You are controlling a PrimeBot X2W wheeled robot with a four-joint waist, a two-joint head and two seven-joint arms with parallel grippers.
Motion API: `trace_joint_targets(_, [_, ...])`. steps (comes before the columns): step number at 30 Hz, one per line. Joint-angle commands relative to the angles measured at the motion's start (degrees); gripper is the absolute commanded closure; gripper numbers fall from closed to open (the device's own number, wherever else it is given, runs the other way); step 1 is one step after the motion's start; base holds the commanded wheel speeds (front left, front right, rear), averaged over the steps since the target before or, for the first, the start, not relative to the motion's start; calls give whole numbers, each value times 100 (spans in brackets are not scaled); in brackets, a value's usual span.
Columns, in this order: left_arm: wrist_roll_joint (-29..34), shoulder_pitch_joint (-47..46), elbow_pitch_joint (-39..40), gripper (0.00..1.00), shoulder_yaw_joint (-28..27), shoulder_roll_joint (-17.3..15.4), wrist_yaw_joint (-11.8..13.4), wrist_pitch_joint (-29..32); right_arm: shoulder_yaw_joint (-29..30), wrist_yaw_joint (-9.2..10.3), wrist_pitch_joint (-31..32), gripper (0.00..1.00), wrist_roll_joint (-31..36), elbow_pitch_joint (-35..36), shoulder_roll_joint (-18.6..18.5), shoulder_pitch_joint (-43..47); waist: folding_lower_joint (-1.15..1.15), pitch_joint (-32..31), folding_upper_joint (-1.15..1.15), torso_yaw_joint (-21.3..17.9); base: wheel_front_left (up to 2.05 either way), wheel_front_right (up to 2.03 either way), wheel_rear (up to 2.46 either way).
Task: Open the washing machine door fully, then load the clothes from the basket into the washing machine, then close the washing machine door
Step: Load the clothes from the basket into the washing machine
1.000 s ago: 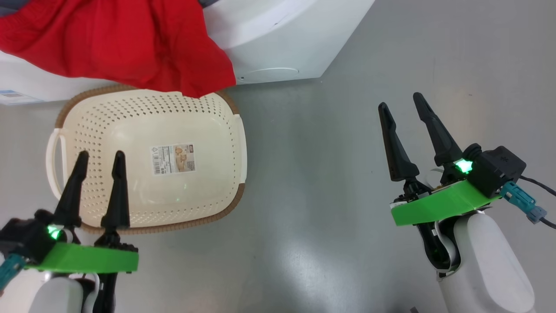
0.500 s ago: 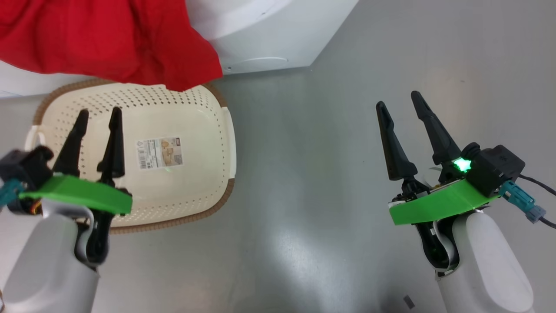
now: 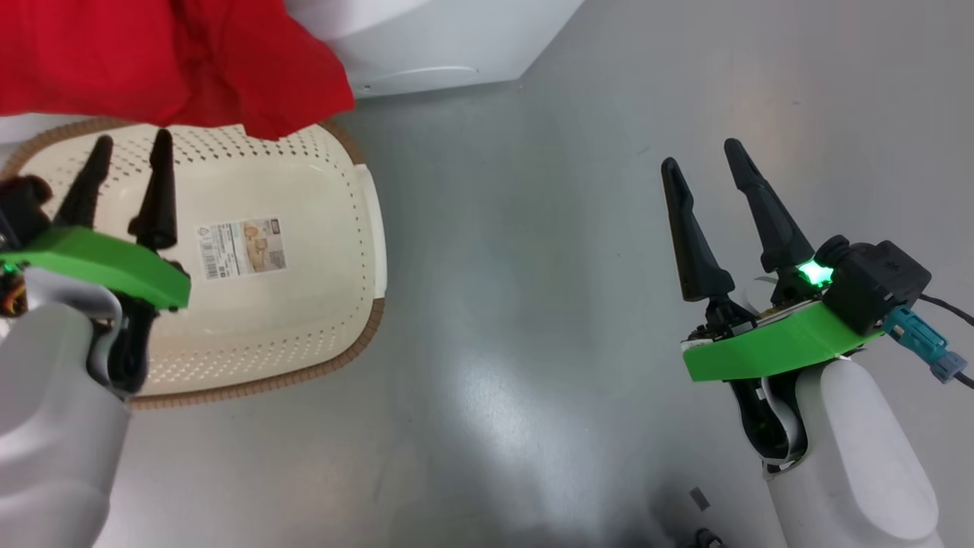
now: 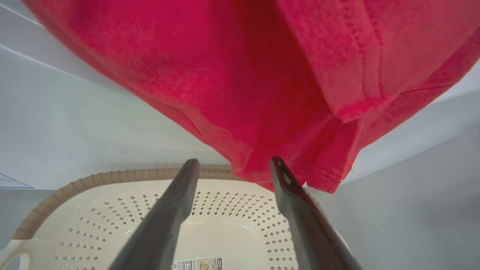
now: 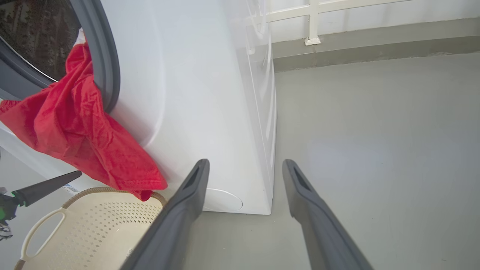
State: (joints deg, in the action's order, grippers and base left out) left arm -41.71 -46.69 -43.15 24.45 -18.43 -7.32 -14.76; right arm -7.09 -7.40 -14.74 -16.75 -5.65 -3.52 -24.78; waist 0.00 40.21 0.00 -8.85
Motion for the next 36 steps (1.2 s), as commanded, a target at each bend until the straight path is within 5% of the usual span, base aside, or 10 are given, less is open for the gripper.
trace_joint_targets(1, [-97, -176, -39, 0, -24, -300, -16, -24, -132, -9, -26, 0, -28, 164, 62, 60, 0, 92, 0, -55, 0, 0, 0])
trace_joint_targets(24, [-180, -881, 85, 0, 376, -307, -16, -24, -159, -9, -26, 0, -48, 202, 64, -11, 0, 281, 0, -60, 0, 0, 0])
trace_joint_targets(25, [-176, -892, 111, 9, 352, -295, -16, -24, -161, -9, -26, 0, -46, 197, 64, -14, 0, 277, 0, -53, 0, 0, 0])
trace_joint_targets(26, [-159, -902, 141, 49, 325, -289, -16, -24, -163, -9, -26, 0, -45, 191, 64, -16, 0, 272, 0, -46, 0, 0, 0])
trace_joint_targets(28, [-98, -912, 217, 100, 238, -283, -16, -24, -168, -9, -26, 0, -46, 183, 64, -24, 0, 263, 0, -35, 0, 0, 0])
trace_joint_targets(36, [159, -641, 587, 100, 83, -222, -16, -24, -156, -9, -26, 0, -49, 143, 64, -15, 0, 165, 0, 16, 0, 0, 0])
